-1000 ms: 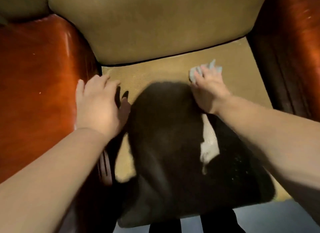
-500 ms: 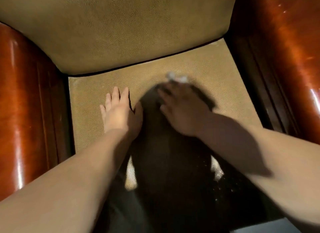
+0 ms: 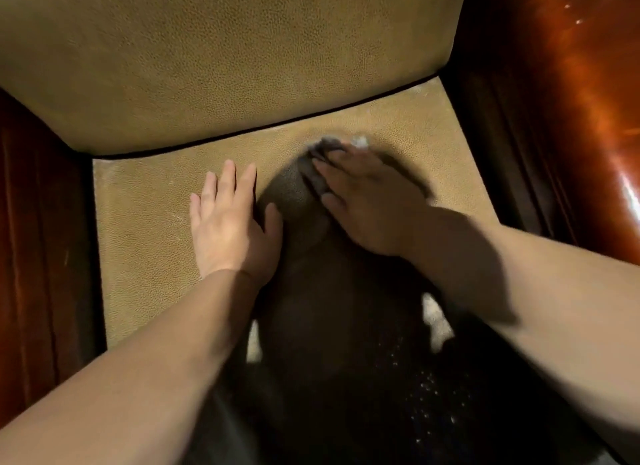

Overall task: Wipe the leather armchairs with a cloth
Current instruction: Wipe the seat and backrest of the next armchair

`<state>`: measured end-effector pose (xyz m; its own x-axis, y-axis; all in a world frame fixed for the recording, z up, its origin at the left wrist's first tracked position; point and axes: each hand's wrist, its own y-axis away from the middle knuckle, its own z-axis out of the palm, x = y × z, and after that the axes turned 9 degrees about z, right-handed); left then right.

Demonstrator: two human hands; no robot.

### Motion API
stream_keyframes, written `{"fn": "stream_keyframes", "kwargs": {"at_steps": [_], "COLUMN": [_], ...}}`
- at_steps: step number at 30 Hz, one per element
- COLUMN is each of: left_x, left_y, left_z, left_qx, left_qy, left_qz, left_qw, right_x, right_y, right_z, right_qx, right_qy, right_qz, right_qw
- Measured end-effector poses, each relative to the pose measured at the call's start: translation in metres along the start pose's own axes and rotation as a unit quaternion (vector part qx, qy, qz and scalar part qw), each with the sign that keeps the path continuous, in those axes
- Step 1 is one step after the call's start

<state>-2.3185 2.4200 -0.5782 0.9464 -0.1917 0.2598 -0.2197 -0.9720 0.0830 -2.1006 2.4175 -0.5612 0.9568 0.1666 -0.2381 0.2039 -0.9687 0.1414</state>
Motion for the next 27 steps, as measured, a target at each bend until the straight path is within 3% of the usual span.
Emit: {"fn": "stream_keyframes", "kwargs": {"at_steps": [2, 4, 6, 7, 10, 12, 14, 16, 18, 21, 24, 25, 27], "left_x": [-0.004, -0.004, -0.002, 0.0, 0.001, 0.003, 0.005, 0.007, 0.006, 0.003, 0.004, 0.004, 0.003], "left_y": [0.001, 0.0, -0.002, -0.003, -0.002, -0.001, -0.001, -0.003, -0.007, -0.002, 0.0, -0.001, -0.003], "left_z": [0.001, 0.005, 0.009, 0.011, 0.01, 0.008, 0.008, 0.011, 0.014, 0.014, 0.013, 0.014, 0.017], "left_qx": [-0.005, -0.006, -0.005, -0.004, -0.001, 0.002, 0.013, 0.022, 0.028, 0.024, 0.033, 0.039, 0.052], "left_qy": [-0.018, -0.027, -0.03, -0.029, -0.035, -0.036, -0.03, -0.024, -0.02, -0.026, -0.014, -0.015, -0.023], "left_qz": [0.002, 0.006, 0.001, 0.002, 0.005, 0.005, 0.003, 0.004, 0.003, -0.001, 0.003, 0.002, 0.004], "left_qw": [1.0, 1.0, 1.0, 1.0, 0.999, 0.999, 0.999, 0.999, 0.999, 0.999, 0.999, 0.999, 0.998], "right_x": [0.043, 0.093, 0.094, 0.076, 0.024, 0.034, 0.066, 0.1, 0.104, 0.052, 0.027, 0.04, 0.073], "right_y": [-0.017, -0.035, -0.044, -0.043, -0.017, -0.009, -0.029, -0.055, -0.07, -0.041, 0.014, 0.011, -0.023], "right_z": [0.0, -0.002, -0.003, -0.002, 0.004, -0.005, -0.017, -0.023, -0.021, -0.002, 0.006, 0.006, -0.005], "right_qx": [0.024, 0.056, 0.059, 0.068, 0.047, 0.029, 0.048, 0.041, 0.042, 0.075, 0.039, 0.04, 0.059], "right_qy": [-0.007, 0.01, 0.014, 0.011, -0.016, -0.025, -0.025, -0.031, -0.038, -0.03, -0.041, -0.05, -0.047], "right_qz": [0.065, 0.207, 0.313, 0.32, 0.161, 0.11, 0.17, 0.309, 0.382, 0.259, 0.108, 0.094, 0.161], "right_qw": [0.998, 0.977, 0.948, 0.945, 0.986, 0.993, 0.984, 0.95, 0.922, 0.963, 0.992, 0.994, 0.984]}}
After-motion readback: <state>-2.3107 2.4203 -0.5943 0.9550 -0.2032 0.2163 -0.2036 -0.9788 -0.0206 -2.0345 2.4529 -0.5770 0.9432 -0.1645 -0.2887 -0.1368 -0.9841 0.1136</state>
